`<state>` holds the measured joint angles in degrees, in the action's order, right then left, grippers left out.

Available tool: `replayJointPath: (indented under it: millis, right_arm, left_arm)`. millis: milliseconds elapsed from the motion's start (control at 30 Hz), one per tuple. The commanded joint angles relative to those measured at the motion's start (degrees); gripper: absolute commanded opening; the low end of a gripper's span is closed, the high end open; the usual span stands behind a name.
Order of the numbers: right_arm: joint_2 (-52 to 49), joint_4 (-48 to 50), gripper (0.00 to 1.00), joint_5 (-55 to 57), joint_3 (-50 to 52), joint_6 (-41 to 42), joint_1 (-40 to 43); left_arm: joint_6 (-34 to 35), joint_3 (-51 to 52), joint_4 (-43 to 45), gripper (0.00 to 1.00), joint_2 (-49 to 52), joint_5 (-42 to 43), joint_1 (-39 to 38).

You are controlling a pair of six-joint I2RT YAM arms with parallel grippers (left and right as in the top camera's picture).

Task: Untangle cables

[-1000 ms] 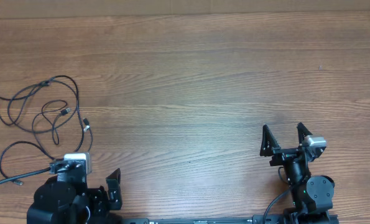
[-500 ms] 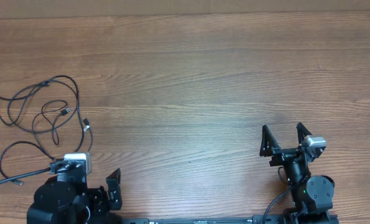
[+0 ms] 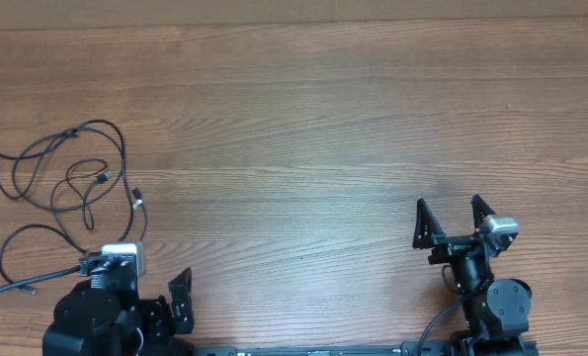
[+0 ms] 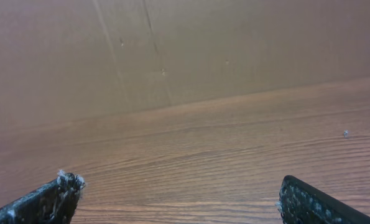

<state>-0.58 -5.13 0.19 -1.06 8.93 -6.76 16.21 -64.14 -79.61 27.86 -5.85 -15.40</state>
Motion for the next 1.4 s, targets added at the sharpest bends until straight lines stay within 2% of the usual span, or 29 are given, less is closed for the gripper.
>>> replayJointPath:
  millis: [0, 933, 1167, 1367]
  right_arm:
    - [0.44, 0.28, 1.00, -0.48, 0.61, -0.44, 0.20]
    - [0.44, 0.28, 1.00, -0.48, 0.61, -0.46, 0.20]
    - [0.44, 0.28, 1.00, -0.48, 0.61, -0.46, 0.20]
    - [0.44, 0.28, 1.00, -0.48, 0.61, -0.44, 0.20]
  left_arm:
    - [0.55, -0.04, 0.11, 1.00, -0.20, -0.55, -0.04]
    - [0.57, 0.70, 0.61, 1.00, -0.20, -0.52, 0.07]
    - [0.50, 5.88, 5.53, 1.00, -1.27, -0.79, 0.09]
    - [-0.48, 17.38, 18.62, 0.99, -5.81, -1.75, 0.11]
